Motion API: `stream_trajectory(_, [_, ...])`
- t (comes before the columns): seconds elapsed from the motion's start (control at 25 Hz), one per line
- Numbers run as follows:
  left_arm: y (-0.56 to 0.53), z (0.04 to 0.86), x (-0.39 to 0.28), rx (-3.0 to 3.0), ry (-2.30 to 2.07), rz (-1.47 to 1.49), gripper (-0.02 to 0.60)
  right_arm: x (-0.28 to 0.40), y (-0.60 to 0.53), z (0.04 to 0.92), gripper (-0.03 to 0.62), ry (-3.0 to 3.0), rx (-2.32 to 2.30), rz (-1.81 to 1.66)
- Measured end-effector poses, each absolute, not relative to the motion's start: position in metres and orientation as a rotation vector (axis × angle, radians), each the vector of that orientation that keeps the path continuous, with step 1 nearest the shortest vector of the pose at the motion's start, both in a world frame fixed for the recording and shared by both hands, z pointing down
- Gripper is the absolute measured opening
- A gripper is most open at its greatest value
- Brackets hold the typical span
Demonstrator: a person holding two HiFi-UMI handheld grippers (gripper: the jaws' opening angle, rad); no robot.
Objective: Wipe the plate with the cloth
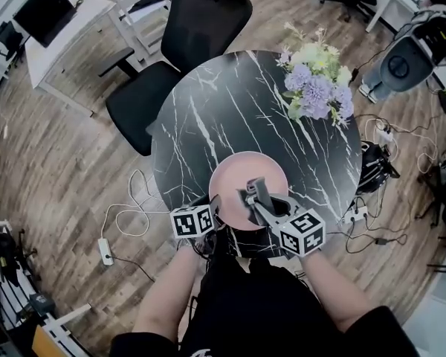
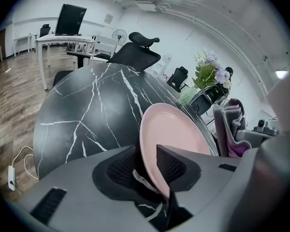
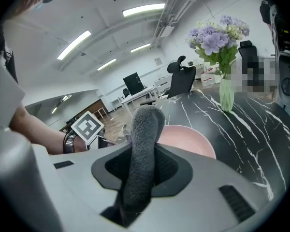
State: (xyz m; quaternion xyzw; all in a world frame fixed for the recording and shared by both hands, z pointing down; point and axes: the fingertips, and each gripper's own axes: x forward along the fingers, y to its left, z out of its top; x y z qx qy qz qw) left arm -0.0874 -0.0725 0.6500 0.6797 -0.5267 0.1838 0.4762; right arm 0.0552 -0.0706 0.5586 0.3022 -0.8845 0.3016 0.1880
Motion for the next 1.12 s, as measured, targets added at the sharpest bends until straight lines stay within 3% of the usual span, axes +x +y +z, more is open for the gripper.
stream_trajectory(0.4, [-0.088,0.661,-0.085,1.666,-1.146,0.479,0.052,0.017,-0.069,0.59,0.107,-2.353,0.839,0.911])
stream_trajectory(1.12, [-0.09,0.666,-0.086,1.586,-1.183,0.381,0.029,-0.011,-0.048,0.651,0.107,-2.033,0.768,1.192])
